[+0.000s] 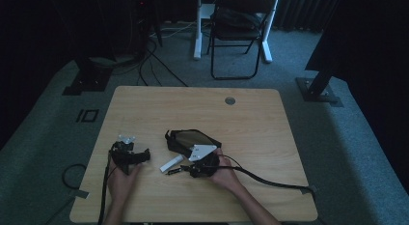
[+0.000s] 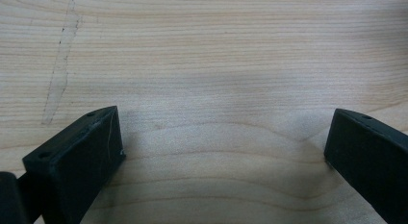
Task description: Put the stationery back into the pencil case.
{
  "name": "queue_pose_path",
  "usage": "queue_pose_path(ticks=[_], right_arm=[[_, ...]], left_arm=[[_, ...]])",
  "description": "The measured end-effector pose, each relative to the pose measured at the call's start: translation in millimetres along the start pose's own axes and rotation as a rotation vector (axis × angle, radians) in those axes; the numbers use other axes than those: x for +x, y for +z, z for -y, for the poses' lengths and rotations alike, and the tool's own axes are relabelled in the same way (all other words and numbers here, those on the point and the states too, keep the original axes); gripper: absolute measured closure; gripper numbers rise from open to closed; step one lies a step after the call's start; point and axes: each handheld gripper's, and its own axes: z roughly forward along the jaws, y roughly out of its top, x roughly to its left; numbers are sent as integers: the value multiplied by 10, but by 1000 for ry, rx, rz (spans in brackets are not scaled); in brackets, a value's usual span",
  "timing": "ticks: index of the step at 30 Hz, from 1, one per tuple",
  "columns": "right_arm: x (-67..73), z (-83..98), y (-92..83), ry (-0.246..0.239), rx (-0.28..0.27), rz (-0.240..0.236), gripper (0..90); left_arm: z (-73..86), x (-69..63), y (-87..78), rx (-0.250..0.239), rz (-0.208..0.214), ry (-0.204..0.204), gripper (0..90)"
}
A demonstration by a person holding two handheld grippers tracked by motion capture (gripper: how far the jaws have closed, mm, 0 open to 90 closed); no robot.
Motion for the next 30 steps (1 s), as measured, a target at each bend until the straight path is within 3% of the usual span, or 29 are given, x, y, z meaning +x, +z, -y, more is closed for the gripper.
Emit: queue_pose_path(ticks=[10, 30], right_arm=[[40, 62, 84, -8, 33, -9, 598], [86, 204, 251, -38, 118, 24, 625]], left_arm=[[0, 0, 0, 0, 0, 0, 0], [0, 0, 0, 0, 0, 0, 0]])
